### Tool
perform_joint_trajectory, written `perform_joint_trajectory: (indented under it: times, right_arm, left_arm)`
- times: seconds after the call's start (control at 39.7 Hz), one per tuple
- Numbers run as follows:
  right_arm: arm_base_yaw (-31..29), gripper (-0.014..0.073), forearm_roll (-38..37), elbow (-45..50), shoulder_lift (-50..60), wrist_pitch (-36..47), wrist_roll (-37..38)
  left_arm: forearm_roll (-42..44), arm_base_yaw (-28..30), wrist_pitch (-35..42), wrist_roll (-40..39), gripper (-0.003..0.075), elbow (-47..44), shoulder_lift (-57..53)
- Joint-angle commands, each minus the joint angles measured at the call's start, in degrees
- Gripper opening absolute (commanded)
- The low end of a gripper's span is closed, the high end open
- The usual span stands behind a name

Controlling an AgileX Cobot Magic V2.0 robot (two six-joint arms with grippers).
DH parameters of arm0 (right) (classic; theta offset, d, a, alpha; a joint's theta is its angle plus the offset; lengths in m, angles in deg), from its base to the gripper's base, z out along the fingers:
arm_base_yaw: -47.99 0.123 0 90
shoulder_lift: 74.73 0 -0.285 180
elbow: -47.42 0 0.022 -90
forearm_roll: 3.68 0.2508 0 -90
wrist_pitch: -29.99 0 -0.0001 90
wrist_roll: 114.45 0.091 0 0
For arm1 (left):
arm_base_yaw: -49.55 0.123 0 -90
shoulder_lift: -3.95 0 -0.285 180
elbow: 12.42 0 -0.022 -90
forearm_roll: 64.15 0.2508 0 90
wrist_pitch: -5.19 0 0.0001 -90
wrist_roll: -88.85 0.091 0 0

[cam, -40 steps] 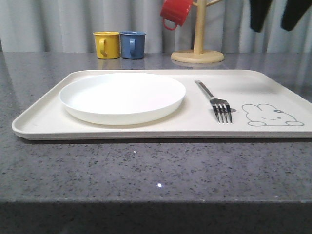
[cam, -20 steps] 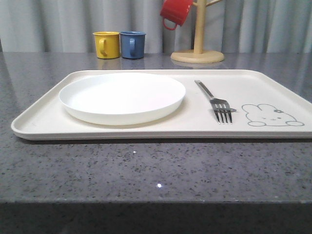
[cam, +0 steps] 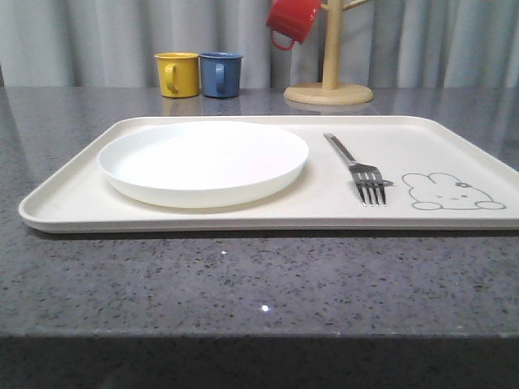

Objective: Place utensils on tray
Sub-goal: 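Grasp the steel chopsticks with the right gripper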

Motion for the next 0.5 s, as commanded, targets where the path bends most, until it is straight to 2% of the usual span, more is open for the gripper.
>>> perform_joint_trajectory:
  times: [0.0,0.2,0.48]
  right_arm:
    - [-0.3,0.0311,-0.1,-1.0,1.4,0.9,-1.0]
    - [-0.3,0.0259,-0.1,-1.0,1.0,1.0,-1.0]
    - [-0.3,0.0056,-0.1,-1.2,0.5,-0.3,-1.0]
  left_arm:
    - [-0.6,-0.4,4.3,-0.2,-0.0018,1.5,0.5]
    - [-0.6,-0.4,4.3,-0.2,-0.0018,1.5,0.5]
    - [-0.6,-0.4,4.3,-0.2,-0.0018,1.5,0.5]
